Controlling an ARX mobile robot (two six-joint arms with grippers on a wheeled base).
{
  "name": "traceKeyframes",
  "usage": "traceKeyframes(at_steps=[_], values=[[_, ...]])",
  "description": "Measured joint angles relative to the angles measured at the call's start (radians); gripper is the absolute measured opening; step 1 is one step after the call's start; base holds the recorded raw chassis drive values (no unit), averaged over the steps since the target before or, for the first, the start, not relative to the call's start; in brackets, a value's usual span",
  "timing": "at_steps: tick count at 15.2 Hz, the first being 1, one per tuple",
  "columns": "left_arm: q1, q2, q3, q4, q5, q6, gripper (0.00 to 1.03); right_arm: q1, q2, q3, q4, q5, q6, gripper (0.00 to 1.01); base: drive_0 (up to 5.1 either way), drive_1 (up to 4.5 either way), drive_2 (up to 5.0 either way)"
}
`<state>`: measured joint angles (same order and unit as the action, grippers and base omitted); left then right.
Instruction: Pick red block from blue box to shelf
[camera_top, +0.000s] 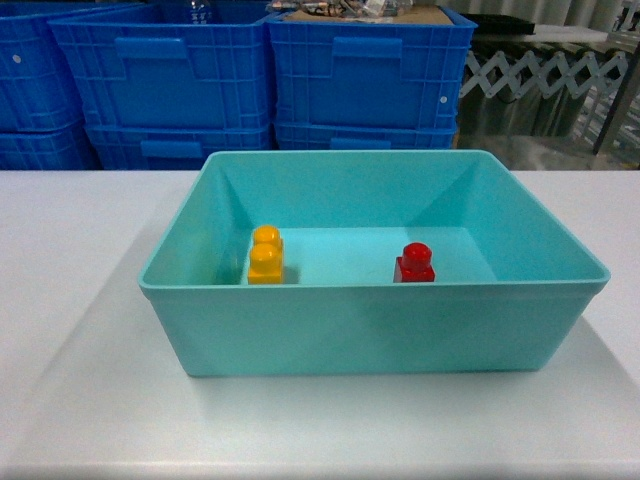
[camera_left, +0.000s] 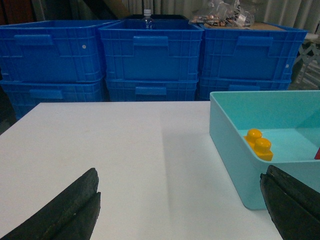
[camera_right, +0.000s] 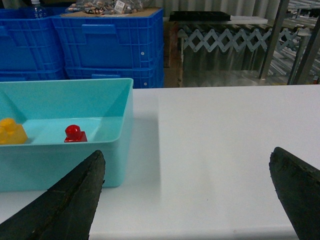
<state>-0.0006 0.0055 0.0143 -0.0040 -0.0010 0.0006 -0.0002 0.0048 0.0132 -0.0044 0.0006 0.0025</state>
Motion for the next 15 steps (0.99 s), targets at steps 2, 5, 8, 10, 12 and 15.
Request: traceKeyframes(at_steps=[2, 5, 8, 10, 12, 15], values=[[0.0, 0.0, 0.0, 0.0, 0.0, 0.0, 0.98, 0.0, 0.0, 0.0, 0.0, 0.0, 0.0, 0.98, 0.0, 0.0, 0.0], [0.0, 0.0, 0.0, 0.0, 0.0, 0.0, 0.98, 0.0, 0.0, 0.0, 0.0, 0.0, 0.0, 0.98, 0.0, 0.0, 0.0], [0.0, 0.0, 0.0, 0.0, 0.0, 0.0, 0.98, 0.0, 0.0, 0.0, 0.0, 0.0, 0.0, 0.98, 0.0, 0.0, 0.0], [0.0, 0.0, 0.0, 0.0, 0.0, 0.0, 0.98, 0.0, 0.0, 0.0, 0.0, 0.0, 0.0, 0.98, 0.0, 0.0, 0.0], [0.0, 0.0, 0.0, 0.0, 0.0, 0.0, 0.98, 0.0, 0.0, 0.0, 0.0, 0.0, 0.0, 0.98, 0.0, 0.0, 0.0], [0.0, 0.0, 0.0, 0.0, 0.0, 0.0, 0.98, 0.0, 0.0, 0.0, 0.0, 0.0, 0.0, 0.98, 0.0, 0.0, 0.0]])
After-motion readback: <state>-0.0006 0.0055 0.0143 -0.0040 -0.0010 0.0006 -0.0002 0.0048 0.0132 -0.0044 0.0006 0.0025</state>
